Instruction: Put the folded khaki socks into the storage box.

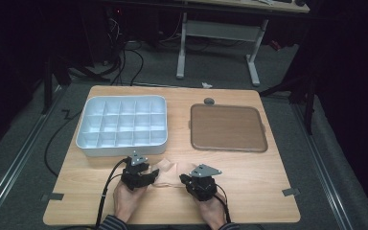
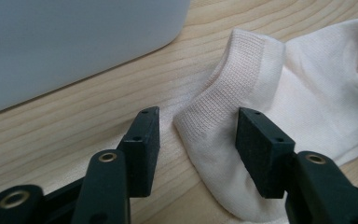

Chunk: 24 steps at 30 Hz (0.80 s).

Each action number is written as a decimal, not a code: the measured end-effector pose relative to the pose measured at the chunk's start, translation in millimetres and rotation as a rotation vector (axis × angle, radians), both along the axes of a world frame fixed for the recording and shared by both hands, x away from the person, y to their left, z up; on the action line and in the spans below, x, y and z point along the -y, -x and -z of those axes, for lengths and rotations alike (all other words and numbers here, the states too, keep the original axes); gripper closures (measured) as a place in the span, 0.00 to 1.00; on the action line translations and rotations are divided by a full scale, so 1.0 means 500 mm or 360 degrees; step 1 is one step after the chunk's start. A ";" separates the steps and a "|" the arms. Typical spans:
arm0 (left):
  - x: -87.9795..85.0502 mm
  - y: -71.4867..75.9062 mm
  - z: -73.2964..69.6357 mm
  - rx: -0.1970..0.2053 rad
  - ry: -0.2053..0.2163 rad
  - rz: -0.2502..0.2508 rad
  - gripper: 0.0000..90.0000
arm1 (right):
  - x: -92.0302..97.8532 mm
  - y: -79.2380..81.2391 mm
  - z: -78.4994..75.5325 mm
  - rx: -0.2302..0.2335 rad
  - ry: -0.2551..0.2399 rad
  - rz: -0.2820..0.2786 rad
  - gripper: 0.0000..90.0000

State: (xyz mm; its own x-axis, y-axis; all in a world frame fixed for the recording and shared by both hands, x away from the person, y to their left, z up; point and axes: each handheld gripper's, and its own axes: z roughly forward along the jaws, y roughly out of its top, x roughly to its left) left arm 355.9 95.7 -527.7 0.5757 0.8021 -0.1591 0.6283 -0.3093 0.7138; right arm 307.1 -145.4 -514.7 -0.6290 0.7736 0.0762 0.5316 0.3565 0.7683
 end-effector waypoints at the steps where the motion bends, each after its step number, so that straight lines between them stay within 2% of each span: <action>1: 0.000 0.000 0.000 0.0000 0.0000 0.0000 0.58 | 0.000 0.000 0.000 0.0000 0.0000 0.0000 0.96; 5: 0.005 0.005 0.000 0.0030 -0.0048 0.0009 0.60 | -0.026 -0.006 0.008 -0.0020 0.0004 -0.0022 0.96; 9: 0.006 0.008 0.000 0.0047 -0.0068 0.0027 0.65 | -0.042 -0.009 0.014 -0.0034 0.0024 -0.0031 0.96; 15: 0.007 0.008 0.000 0.0039 -0.0055 0.0055 0.76 | -0.049 -0.011 0.028 -0.0071 0.0053 -0.0029 0.96; 24: 0.007 0.006 0.001 -0.0006 0.0001 0.0083 0.89 | -0.051 -0.006 0.031 -0.0056 0.0072 -0.0028 0.96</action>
State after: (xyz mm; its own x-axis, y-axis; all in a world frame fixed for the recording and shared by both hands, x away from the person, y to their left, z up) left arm 353.0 92.4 -528.3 0.6159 0.7710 -0.1619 0.6140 -0.3410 0.7118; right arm 310.1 -120.0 -530.2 -0.6400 0.7657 0.0638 0.5513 0.3998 0.7323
